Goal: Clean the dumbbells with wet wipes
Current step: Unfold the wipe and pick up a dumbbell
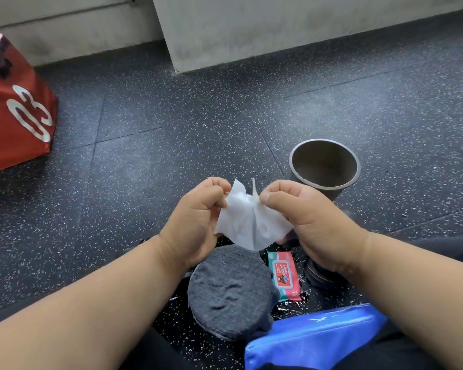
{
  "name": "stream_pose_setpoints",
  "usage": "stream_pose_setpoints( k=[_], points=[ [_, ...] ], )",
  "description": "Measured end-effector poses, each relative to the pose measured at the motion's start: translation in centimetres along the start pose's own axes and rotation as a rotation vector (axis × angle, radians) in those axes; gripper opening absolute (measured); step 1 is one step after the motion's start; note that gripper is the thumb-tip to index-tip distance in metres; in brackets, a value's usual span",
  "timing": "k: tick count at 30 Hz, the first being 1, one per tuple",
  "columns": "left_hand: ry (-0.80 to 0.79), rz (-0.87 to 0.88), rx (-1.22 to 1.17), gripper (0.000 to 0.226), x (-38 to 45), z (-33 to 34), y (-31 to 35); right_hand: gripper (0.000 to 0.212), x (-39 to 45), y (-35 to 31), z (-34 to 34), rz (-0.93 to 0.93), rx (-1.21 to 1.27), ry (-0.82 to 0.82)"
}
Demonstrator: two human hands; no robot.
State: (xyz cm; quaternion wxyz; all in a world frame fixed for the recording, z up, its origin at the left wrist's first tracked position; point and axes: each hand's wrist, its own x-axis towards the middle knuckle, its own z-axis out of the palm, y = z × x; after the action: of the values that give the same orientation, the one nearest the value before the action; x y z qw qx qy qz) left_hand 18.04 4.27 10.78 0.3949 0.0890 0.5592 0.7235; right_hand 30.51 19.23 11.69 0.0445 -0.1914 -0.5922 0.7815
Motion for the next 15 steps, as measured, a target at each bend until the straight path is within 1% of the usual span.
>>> stream_pose_setpoints(
  k=[1, 3, 6, 7, 8, 10, 11, 13, 14, 15],
  points=[
    [-0.003, 0.003, -0.005, 0.023, -0.1, 0.0, 0.1, 0.008, -0.2, -0.2, 0.2, 0.013, 0.005, -0.007],
    [-0.020, 0.006, -0.030, 0.022, -0.1, -0.1, 0.3, 0.011, -0.4, -0.4, 0.1, 0.001, -0.003, 0.001],
    [-0.043, 0.007, -0.066, 0.022, -0.1, -0.3, 0.7, 0.031, -0.4, -0.5, 0.0, -0.025, 0.030, 0.038],
    [-0.046, 0.009, -0.074, 0.023, -0.1, -0.4, 0.8, 0.033, -0.3, -0.4, -0.1, -0.013, 0.054, 0.047],
    [-0.049, 0.012, -0.082, 0.023, -0.1, -0.4, 0.9, 0.029, -0.2, -0.4, 0.0, 0.005, 0.074, 0.058],
    [-0.057, 0.013, -0.106, 0.023, -0.1, -0.3, 0.9, 0.008, 0.0, -0.3, -0.1, 0.043, 0.105, 0.056],
    [-0.062, 0.015, -0.120, 0.023, -0.1, -0.3, 0.9, 0.013, 0.1, -0.2, -0.2, 0.070, 0.094, 0.039],
    [-0.067, 0.018, -0.139, 0.022, -0.1, -0.3, 0.9, 0.042, 0.2, 0.3, -0.3, 0.162, 0.017, -0.009],
    [-0.063, 0.016, -0.146, 0.022, -0.1, -0.3, 0.9, 0.047, 0.2, 0.4, -0.1, 0.204, -0.006, -0.015],
    [-0.056, 0.016, -0.151, 0.022, -0.1, -0.3, 0.9, 0.045, 0.2, 0.7, -0.1, 0.235, -0.005, -0.019]
  ],
)
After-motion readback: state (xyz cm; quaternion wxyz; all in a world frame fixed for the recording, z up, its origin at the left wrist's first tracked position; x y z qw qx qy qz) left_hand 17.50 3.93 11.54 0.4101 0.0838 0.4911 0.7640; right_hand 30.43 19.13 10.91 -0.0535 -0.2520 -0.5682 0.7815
